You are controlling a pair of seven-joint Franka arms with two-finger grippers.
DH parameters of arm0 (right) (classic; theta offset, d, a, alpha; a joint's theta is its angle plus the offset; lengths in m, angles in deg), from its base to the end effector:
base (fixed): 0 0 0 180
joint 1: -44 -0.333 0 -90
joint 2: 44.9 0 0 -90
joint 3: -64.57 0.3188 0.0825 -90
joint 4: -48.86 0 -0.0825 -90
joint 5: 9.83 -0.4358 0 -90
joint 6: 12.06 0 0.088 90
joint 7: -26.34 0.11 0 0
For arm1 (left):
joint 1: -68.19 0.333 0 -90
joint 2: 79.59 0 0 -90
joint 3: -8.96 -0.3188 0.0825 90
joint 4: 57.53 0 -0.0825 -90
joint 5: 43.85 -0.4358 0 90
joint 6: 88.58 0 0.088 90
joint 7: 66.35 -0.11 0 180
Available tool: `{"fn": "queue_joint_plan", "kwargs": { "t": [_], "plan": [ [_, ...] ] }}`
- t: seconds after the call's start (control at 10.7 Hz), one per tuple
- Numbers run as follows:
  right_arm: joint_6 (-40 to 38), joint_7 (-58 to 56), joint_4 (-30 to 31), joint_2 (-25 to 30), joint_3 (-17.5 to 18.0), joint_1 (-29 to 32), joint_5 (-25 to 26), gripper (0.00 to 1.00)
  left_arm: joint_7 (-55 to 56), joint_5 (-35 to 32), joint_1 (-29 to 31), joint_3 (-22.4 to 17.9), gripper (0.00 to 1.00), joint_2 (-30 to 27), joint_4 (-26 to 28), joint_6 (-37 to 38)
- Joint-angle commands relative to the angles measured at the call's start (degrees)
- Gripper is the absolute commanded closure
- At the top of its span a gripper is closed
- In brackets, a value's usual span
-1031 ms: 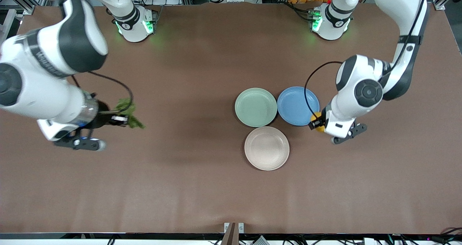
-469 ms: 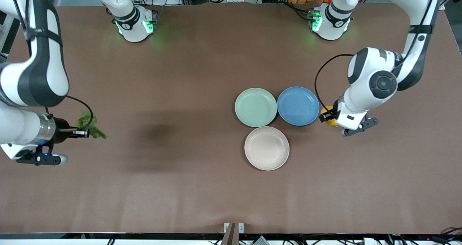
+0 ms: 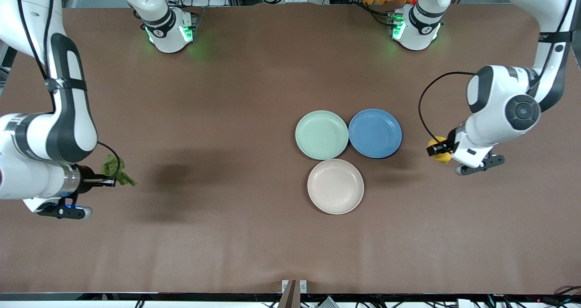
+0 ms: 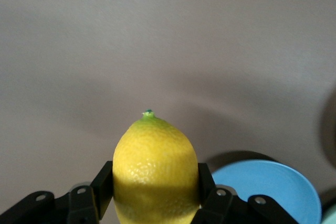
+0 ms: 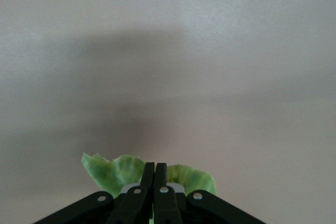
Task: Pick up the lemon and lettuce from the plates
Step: 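Carry the lettuce away with the right gripper while the left gripper carries the lemon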
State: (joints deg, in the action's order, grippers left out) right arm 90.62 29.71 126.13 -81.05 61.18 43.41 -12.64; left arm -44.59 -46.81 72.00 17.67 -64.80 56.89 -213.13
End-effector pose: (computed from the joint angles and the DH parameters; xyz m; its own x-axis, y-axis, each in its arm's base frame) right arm 0.7530 -0.0244 0.3204 0.9762 -0.1126 -0.1856 -0.1145 -0.9934 0.0008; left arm 0.6279 -0.0501 0.2936 0.9619 0.2640 -0.0717 0.2624 -0.9645 -0.0302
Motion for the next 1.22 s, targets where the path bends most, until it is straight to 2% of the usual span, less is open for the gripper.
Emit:
{"fn": "queue_joint_plan", "kwargs": {
  "t": [0.0,0.09,0.28,0.38,0.47,0.66,0.75,0.84,0.94,1.03,1.12],
  "plan": [
    [4.08,1.81,0.86,-2.42,0.75,0.50,0.70,1.00,-2.33,-3.88,2.77,0.44,1.00,1.99,0.01,-3.67],
    [7.15,1.81,1.64,-4.26,0.75,0.33,0.70,1.00,-2.33,-6.25,3.56,0.44,1.00,3.47,-0.16,-5.34],
    [18.98,1.46,8.64,-4.72,0.67,0.24,1.22,1.00,-3.46,-10.03,6.02,0.44,1.00,7.16,-2.17,-7.98],
    [22.17,1.63,11.38,-4.63,0.67,0.33,1.49,1.00,-4.87,-10.05,7.25,0.35,1.00,8.40,-2.71,-9.56],
    [22.82,1.37,11.93,-4.80,0.67,1.11,1.49,1.00,-7.06,-10.14,9.96,0.52,1.00,9.37,-2.80,-11.49],
    [23.17,-0.46,12.89,-4.98,-0.03,1.64,1.58,1.00,-10.06,-9.87,11.30,0.53,1.00,11.65,-3.76,-13.61],
    [23.17,-1.08,13.16,-4.98,-0.39,1.64,1.49,1.00,-9.98,-9.87,10.78,0.53,0.78,13.58,-5.51,-13.70],
    [23.26,-1.00,13.25,-4.98,-0.30,1.64,1.40,1.00,-9.46,-9.70,9.99,0.70,0.17,15.42,-7.44,-13.71],
    [23.26,-1.00,13.34,-4.98,-0.39,1.56,1.40,1.00,-9.36,-9.52,8.24,0.70,0.00,16.05,-8.15,-13.71],
    [23.17,-1.00,13.25,-4.63,-0.39,1.47,1.49,0.45,-9.28,-9.61,7.27,0.70,0.00,16.06,-8.16,-13.71],
    [22.74,-1.00,13.16,-3.85,-0.39,1.29,1.49,0.00,-9.97,-10.04,7.26,0.70,0.00,16.06,-8.16,-13.71]
  ]
}}
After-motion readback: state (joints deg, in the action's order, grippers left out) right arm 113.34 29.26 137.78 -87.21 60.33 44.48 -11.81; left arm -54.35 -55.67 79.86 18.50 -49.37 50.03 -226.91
